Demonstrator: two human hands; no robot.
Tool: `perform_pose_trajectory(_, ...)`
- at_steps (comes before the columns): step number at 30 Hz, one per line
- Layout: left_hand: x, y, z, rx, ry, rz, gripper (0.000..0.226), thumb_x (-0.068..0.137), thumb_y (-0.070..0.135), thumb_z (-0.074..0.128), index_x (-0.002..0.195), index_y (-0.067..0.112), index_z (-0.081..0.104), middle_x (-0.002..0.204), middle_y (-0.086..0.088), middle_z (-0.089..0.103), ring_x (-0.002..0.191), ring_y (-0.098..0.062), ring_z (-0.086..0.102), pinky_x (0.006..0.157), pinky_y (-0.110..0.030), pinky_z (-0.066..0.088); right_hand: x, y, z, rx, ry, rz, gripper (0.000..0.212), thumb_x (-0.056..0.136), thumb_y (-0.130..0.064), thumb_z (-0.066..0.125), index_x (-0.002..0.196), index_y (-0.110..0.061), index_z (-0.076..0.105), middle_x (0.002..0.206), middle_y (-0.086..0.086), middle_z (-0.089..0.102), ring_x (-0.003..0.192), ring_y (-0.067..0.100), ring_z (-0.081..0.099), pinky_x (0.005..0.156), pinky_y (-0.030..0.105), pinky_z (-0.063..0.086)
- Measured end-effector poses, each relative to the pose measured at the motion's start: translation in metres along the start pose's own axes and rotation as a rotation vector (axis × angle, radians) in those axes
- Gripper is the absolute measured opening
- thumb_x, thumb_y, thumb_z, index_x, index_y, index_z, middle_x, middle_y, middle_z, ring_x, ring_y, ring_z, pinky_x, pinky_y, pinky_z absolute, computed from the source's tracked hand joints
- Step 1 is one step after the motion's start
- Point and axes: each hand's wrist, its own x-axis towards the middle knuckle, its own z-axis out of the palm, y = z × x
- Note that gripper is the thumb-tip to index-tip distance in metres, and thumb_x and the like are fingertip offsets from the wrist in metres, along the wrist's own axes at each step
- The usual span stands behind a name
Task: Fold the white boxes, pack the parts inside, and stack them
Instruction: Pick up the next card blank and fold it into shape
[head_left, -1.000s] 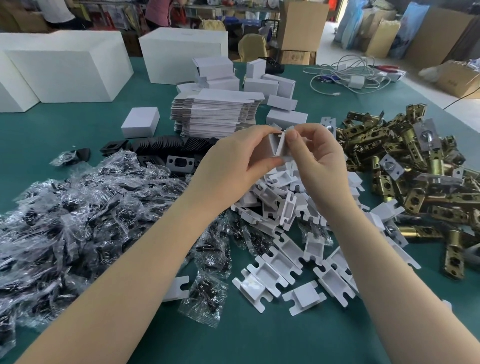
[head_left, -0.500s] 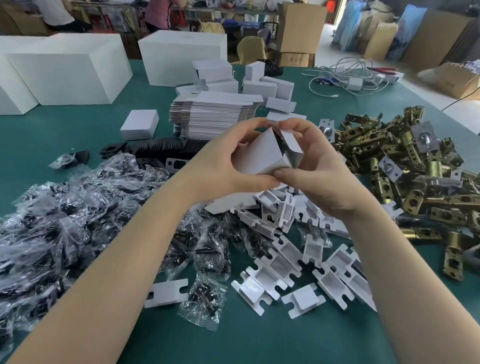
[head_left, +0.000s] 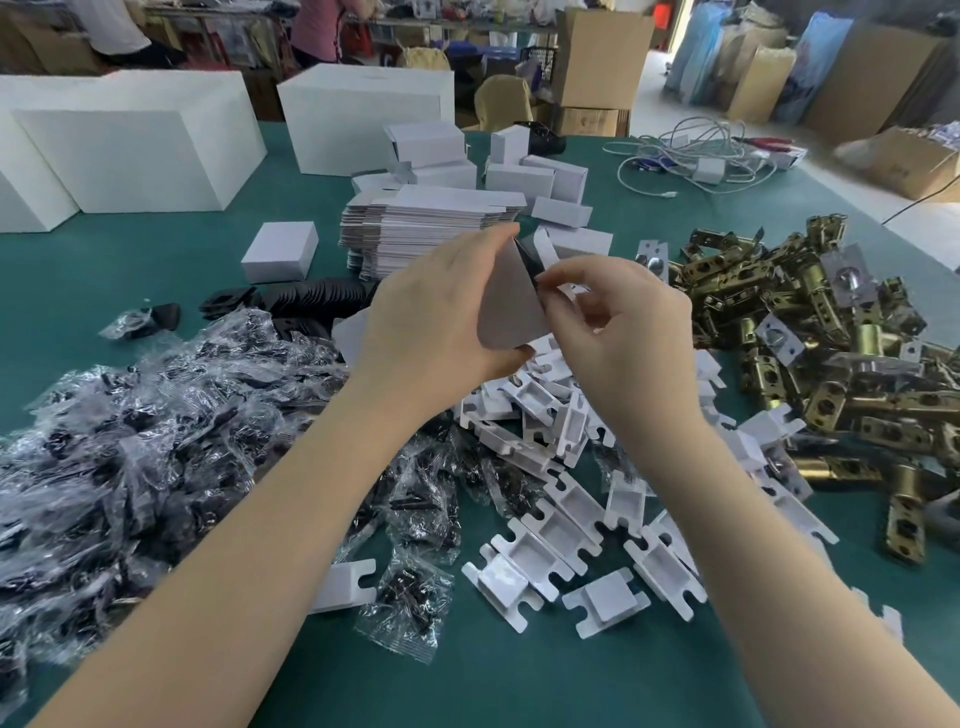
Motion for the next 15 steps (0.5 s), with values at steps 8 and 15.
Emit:
perform_pose_trajectory(8, -0.0009, 0.0009, 0.0055, 0.039, 0.079, 0.025, 0.089, 0.068, 0.041, 0.081, 0.145, 0.018, 0.044, 0.138, -0.003, 0.058, 0.12, -0.025, 0.057, 0.09, -0.039, 0.046, -0.0007, -0.0099, 0.0052, -0.016, -0.16, 0.101, 0.01, 0.09, -0.014, 0.063, 0.088, -0.014, 0.073, 0.079, -0.006, 0.06, 0.077, 0.004, 0.049, 0.067, 0.018, 0.038)
perform_pose_trajectory(15, -0.0011, 0.0007, 0.0062, -0.008, 0.074, -0.011, 0.09, 0.065, 0.038, 0.084, 0.145, 0.022, 0.046, 0.134, 0.002, 0.061, 0.116, -0.022, 0.059, 0.086, -0.033, 0.045, -0.0005, -0.0093, 0.0051, 0.187, -0.136, 0.203, 0.016, 0.091, -0.015, 0.064, 0.097, -0.028, 0.071, 0.084, -0.027, 0.061, 0.081, -0.012, 0.054, 0.069, 0.007, 0.038)
